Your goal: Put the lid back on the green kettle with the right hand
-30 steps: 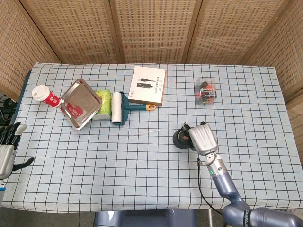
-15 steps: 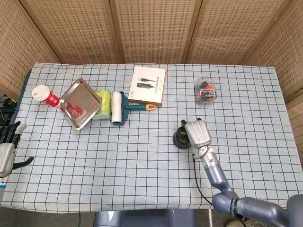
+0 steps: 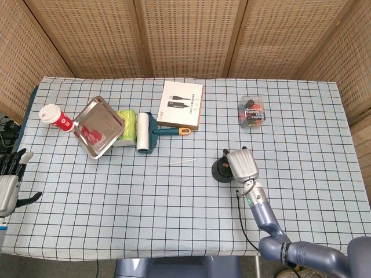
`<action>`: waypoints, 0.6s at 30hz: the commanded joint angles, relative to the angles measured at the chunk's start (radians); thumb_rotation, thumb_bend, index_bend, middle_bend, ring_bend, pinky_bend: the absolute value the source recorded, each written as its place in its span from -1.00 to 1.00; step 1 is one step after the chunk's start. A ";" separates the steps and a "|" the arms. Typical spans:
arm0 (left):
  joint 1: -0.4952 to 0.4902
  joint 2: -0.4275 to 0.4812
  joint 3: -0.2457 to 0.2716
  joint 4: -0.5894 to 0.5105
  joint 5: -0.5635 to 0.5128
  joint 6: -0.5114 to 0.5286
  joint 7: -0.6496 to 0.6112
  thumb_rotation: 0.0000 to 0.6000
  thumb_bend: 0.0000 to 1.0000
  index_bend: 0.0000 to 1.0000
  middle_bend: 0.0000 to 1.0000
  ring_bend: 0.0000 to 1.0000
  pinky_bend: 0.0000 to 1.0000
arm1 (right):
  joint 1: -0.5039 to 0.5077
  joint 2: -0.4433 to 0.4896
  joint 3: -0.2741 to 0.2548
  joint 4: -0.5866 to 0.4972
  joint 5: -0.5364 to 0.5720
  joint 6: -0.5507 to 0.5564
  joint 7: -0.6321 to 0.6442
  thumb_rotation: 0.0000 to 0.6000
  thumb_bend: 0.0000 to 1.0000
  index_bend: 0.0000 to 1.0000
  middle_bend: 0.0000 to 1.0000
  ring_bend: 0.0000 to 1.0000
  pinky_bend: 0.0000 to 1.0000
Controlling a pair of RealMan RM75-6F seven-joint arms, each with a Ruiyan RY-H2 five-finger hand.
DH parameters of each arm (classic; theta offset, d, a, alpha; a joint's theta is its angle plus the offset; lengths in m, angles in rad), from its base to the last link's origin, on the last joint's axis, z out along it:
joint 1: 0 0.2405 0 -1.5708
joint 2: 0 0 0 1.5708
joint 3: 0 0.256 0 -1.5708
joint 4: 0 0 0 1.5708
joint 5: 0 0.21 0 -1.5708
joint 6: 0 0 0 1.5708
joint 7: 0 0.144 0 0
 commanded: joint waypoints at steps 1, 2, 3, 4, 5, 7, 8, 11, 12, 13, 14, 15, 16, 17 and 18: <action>-0.001 0.002 0.002 -0.003 0.001 -0.002 0.002 1.00 -0.94 -1.00 -1.00 -1.00 -1.00 | 0.002 0.006 -0.003 -0.014 0.018 0.001 -0.015 1.00 -0.24 0.12 0.54 0.48 0.05; -0.001 0.002 0.002 -0.004 0.002 -0.002 0.002 1.00 -0.95 -1.00 -1.00 -1.00 -1.00 | 0.003 0.008 -0.004 -0.018 0.023 0.003 -0.021 1.00 -0.24 0.12 0.54 0.48 0.05; -0.001 0.002 0.003 -0.005 0.003 -0.001 0.002 1.00 -0.95 -1.00 -1.00 -1.00 -1.00 | 0.004 0.010 -0.004 -0.022 0.026 0.005 -0.025 1.00 -0.24 0.11 0.54 0.48 0.05; -0.001 0.003 0.003 -0.005 0.004 -0.002 0.001 1.00 -0.95 -1.00 -1.00 -1.00 -1.00 | 0.004 0.012 -0.005 -0.025 0.029 0.007 -0.027 1.00 -0.24 0.11 0.54 0.48 0.05; -0.001 0.003 0.004 -0.006 0.004 -0.002 0.001 1.00 -0.95 -1.00 -1.00 -1.00 -1.00 | 0.005 0.014 -0.005 -0.029 0.032 0.009 -0.031 1.00 -0.24 0.10 0.54 0.48 0.05; -0.001 0.004 0.004 -0.006 0.004 -0.003 0.000 1.00 -0.95 -1.00 -1.00 -1.00 -1.00 | 0.007 0.017 -0.006 -0.034 0.039 0.011 -0.039 1.00 -0.24 0.04 0.53 0.48 0.05; -0.001 0.005 0.004 -0.006 0.003 -0.004 -0.001 1.00 -0.95 -1.00 -1.00 -1.00 -1.00 | 0.008 0.020 -0.007 -0.040 0.044 0.010 -0.044 1.00 -0.24 -0.02 0.53 0.48 0.05; -0.002 0.006 0.004 -0.007 0.002 -0.005 -0.002 1.00 -0.94 -1.00 -1.00 -1.00 -1.00 | 0.012 0.026 -0.012 -0.055 0.057 0.012 -0.063 1.00 -0.24 -0.13 0.52 0.48 0.05; -0.002 0.006 0.004 -0.007 0.002 -0.006 -0.002 1.00 -0.94 -1.00 -1.00 -1.00 -1.00 | 0.014 0.027 -0.013 -0.061 0.061 0.013 -0.068 1.00 -0.24 -0.14 0.52 0.48 0.05; -0.002 0.007 0.004 -0.007 0.001 -0.007 -0.003 1.00 -0.95 -1.00 -1.00 -1.00 -1.00 | 0.015 0.029 -0.013 -0.068 0.064 0.015 -0.073 1.00 -0.24 -0.15 0.52 0.48 0.05; -0.002 0.008 0.005 -0.008 0.000 -0.008 -0.003 1.00 -0.95 -1.00 -1.00 -1.00 -1.00 | 0.017 0.030 -0.014 -0.073 0.067 0.017 -0.077 1.00 -0.24 -0.16 0.52 0.48 0.05; -0.002 0.009 0.005 -0.009 0.000 -0.009 -0.004 1.00 -0.95 -1.00 -1.00 -1.00 -1.00 | 0.020 0.032 -0.015 -0.082 0.069 0.021 -0.086 1.00 -0.24 -0.16 0.52 0.48 0.05; -0.002 0.010 0.005 -0.009 0.000 -0.009 -0.006 1.00 -0.95 -1.00 -1.00 -1.00 -1.00 | 0.021 0.034 -0.016 -0.089 0.073 0.025 -0.094 1.00 -0.24 -0.17 0.52 0.48 0.05; -0.002 0.011 0.005 -0.009 0.000 -0.008 -0.007 1.00 -0.95 -1.00 -1.00 -1.00 -1.00 | 0.023 0.036 -0.018 -0.097 0.077 0.030 -0.104 1.00 -0.24 -0.18 0.52 0.48 0.05; -0.002 0.011 0.004 -0.010 0.000 -0.007 -0.009 1.00 -0.95 -1.00 -1.00 -1.00 -1.00 | 0.024 0.038 -0.019 -0.105 0.082 0.034 -0.114 1.00 -0.24 -0.19 0.52 0.48 0.05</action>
